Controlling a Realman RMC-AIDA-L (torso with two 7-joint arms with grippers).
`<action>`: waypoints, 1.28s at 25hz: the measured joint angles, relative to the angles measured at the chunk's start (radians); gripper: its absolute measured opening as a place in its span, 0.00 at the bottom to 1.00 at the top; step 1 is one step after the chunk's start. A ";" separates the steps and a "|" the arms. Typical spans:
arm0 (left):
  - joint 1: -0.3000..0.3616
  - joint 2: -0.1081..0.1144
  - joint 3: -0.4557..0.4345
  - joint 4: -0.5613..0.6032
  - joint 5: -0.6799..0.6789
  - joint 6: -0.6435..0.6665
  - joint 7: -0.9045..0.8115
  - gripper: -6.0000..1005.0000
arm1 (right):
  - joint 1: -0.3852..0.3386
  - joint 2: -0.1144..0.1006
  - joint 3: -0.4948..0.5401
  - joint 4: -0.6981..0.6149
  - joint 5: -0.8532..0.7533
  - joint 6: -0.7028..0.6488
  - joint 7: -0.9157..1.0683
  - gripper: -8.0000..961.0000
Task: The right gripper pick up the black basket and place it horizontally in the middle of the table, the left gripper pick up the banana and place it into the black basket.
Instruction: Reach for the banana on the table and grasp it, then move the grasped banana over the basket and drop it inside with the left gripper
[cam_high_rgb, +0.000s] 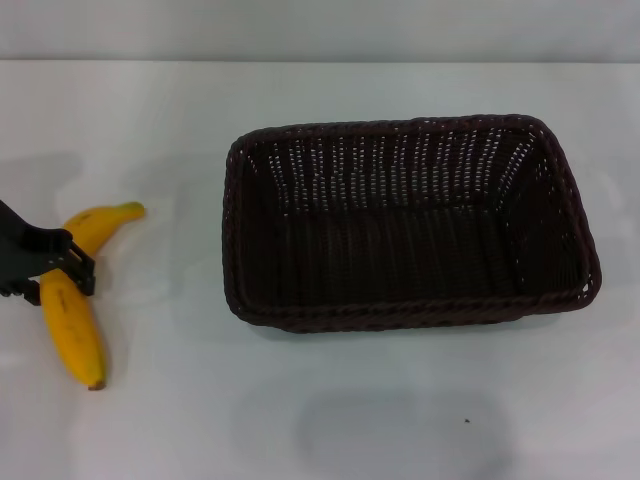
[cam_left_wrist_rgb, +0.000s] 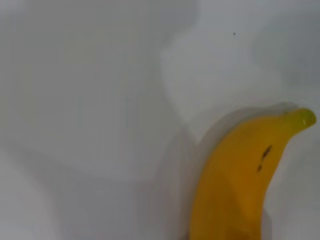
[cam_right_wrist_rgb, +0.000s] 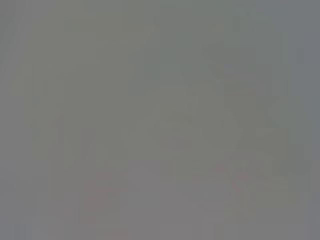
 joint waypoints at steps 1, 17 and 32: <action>-0.006 -0.001 0.001 0.000 0.015 0.000 0.004 0.81 | 0.001 0.000 0.000 0.000 0.000 -0.002 0.000 0.88; -0.019 0.003 0.020 0.312 -0.092 -0.160 0.124 0.51 | -0.002 0.000 0.001 0.003 0.000 -0.006 0.000 0.88; -0.107 -0.040 0.100 0.355 -0.645 -0.247 0.342 0.58 | -0.008 -0.001 -0.001 0.000 0.000 0.009 0.002 0.88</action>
